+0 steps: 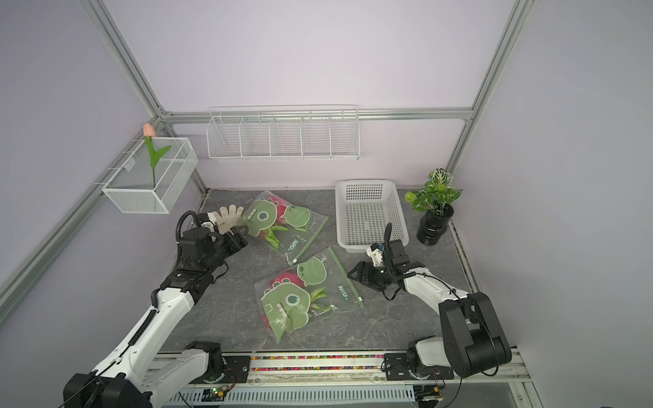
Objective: Open the zip-top bag and take out the dragon fruit
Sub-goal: Pick up the zipper food storage bag at the center of the board.
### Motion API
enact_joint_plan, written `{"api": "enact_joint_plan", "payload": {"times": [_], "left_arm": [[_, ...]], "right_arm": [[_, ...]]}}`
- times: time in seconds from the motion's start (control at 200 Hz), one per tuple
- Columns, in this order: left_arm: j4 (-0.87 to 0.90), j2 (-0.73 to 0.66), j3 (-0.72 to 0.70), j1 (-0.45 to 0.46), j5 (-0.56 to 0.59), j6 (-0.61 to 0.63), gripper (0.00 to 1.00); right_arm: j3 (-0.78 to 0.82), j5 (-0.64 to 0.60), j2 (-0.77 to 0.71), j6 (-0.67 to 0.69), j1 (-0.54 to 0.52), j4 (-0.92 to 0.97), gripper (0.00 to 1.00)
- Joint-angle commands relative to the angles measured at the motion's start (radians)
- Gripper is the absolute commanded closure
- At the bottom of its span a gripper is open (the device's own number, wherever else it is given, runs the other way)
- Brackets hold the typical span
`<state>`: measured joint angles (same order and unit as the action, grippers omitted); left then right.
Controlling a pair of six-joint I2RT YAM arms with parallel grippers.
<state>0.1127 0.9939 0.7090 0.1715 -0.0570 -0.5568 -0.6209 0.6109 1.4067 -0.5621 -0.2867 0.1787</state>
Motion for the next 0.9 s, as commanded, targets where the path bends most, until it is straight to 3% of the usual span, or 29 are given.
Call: {"api": "enact_joint_plan", "payload": {"times": [0.0, 0.31, 0.485, 0.76, 0.895], "left_arm": [[-0.031, -0.018, -0.005, 0.008, 0.001, 0.018, 0.18], [-0.087, -0.027, -0.036, 0.008, -0.018, 0.034, 0.18], [-0.077, -0.035, -0.031, 0.009, -0.018, 0.04, 0.18], [-0.076, -0.034, -0.03, 0.009, -0.044, 0.043, 0.18], [-0.065, -0.055, -0.021, 0.01, -0.068, 0.06, 0.18]], "right_arm": [[0.009, 0.004, 0.061, -0.054, -0.018, -0.12, 0.25], [-0.006, 0.024, 0.164, -0.096, -0.087, -0.212, 0.33], [-0.006, 0.02, 0.161, -0.12, -0.123, -0.231, 0.46], [-0.014, -0.007, 0.083, -0.179, -0.171, -0.216, 0.76], [-0.058, -0.083, -0.01, -0.188, -0.224, -0.132, 0.8]]}}
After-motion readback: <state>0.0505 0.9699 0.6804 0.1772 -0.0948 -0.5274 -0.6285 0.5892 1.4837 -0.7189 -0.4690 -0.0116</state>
